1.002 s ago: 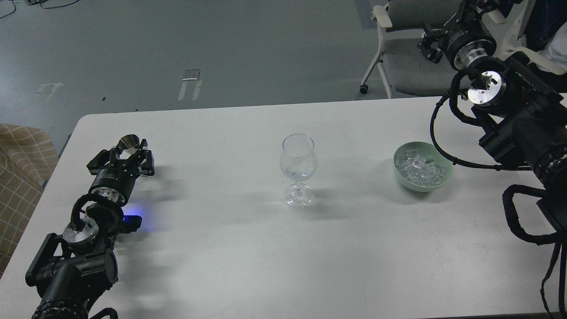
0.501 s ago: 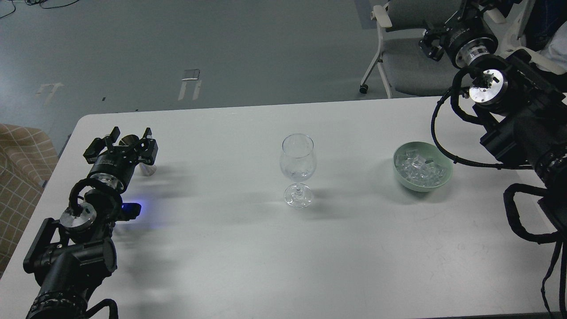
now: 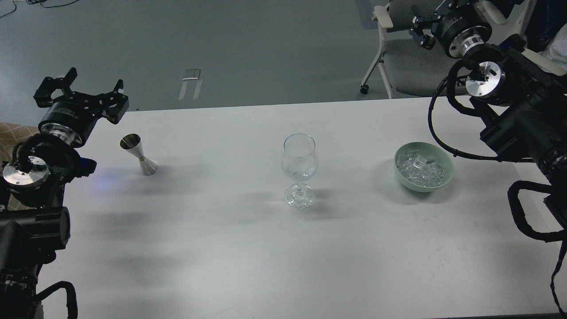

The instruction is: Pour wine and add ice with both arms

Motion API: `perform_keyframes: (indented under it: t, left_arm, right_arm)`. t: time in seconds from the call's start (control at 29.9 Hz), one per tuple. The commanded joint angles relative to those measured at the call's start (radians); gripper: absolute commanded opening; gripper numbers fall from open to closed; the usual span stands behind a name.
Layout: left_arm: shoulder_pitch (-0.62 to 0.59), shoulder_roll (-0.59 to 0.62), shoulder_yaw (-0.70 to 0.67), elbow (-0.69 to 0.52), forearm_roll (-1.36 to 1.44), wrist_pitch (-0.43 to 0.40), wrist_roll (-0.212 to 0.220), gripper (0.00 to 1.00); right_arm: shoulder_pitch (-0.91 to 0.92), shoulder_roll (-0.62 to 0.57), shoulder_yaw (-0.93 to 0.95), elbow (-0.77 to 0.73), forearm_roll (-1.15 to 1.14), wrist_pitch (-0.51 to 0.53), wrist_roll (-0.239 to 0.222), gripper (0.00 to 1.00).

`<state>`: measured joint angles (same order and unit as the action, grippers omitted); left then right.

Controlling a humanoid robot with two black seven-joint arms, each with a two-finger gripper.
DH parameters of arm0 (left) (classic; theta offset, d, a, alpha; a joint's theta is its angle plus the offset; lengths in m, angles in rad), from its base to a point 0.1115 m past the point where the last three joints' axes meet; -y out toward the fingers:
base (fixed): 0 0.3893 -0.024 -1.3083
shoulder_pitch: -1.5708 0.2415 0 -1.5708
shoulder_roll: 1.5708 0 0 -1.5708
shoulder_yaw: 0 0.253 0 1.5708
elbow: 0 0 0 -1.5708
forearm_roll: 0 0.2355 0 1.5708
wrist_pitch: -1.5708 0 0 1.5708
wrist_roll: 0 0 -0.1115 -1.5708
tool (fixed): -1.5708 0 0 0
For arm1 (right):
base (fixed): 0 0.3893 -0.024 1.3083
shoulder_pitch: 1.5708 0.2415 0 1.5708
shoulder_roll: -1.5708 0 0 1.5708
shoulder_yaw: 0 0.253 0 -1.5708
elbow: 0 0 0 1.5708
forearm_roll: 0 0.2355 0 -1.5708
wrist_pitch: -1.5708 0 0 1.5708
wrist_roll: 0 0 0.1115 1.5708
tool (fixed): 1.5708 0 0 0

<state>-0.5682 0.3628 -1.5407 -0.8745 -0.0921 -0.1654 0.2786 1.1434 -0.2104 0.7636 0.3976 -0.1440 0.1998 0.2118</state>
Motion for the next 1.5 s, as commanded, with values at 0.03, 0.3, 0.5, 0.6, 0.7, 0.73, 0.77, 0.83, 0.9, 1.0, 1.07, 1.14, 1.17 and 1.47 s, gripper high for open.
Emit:
perform_keyframes:
  t: [0.03,0.3,0.5,0.6,0.7,0.73,0.77,0.83,0.9,1.0,1.07,1.14,1.17,1.47]
  left_arm:
    - [-0.088,0.016,0.114,0.011,0.003,0.033,0.002,0.96]
    - [-0.122,-0.010,0.125,0.015,0.014,0.044,-0.039,0.96]
    - [-0.105,-0.013,0.136,0.012,0.136,0.034,-0.148,0.97]
    - [-0.093,-0.010,0.175,0.012,0.160,0.034,-0.153,0.97]
    - [-0.095,-0.001,0.214,0.012,0.161,0.033,-0.154,0.97]
    - [-0.096,0.001,0.229,0.012,0.161,0.032,-0.154,0.97]
    - [-0.098,-0.001,0.243,0.012,0.163,0.032,-0.156,0.97]
    - [-0.099,0.001,0.260,0.012,0.176,0.027,-0.157,0.97]
    - [-0.104,0.001,0.281,0.008,0.225,-0.017,-0.160,0.98]
    - [-0.110,-0.004,0.275,0.012,0.313,-0.094,-0.160,0.97]
    - [-0.110,-0.004,0.274,0.015,0.313,-0.108,-0.160,0.97]
    - [-0.114,-0.010,0.264,0.014,0.305,-0.109,-0.160,0.97]
    - [-0.116,-0.010,0.264,0.015,0.305,-0.111,-0.160,0.97]
    - [-0.122,-0.031,0.260,0.023,0.296,-0.095,-0.157,0.97]
  right_arm:
    - [0.048,-0.027,-0.136,0.024,-0.065,0.009,0.014,1.00]
    - [0.160,-0.087,-0.514,0.081,-0.405,0.012,0.021,1.00]
    - [0.223,-0.129,-0.644,0.116,-0.587,0.009,0.024,1.00]
    - [0.262,-0.147,-0.720,0.116,-0.724,0.009,0.024,1.00]
    - [0.288,-0.149,-0.799,0.118,-0.842,0.009,0.026,1.00]
    - [0.300,-0.149,-0.840,0.118,-0.889,0.009,0.035,1.00]
    - [0.309,-0.150,-0.887,0.116,-0.925,0.009,0.052,1.00]
    - [0.318,-0.156,-0.940,0.116,-0.948,0.010,0.075,1.00]
    - [0.335,-0.171,-1.026,0.119,-0.960,0.012,0.127,1.00]
    - [0.364,-0.191,-1.171,0.121,-0.960,0.013,0.225,1.00]
    - [0.369,-0.199,-1.210,0.121,-0.959,0.018,0.250,1.00]
    - [0.375,-0.231,-1.253,0.124,-0.959,0.076,0.277,1.00]
    - [0.375,-0.237,-1.259,0.124,-0.959,0.099,0.277,1.00]
    - [0.369,-0.305,-1.382,0.245,-0.959,0.173,0.277,1.00]
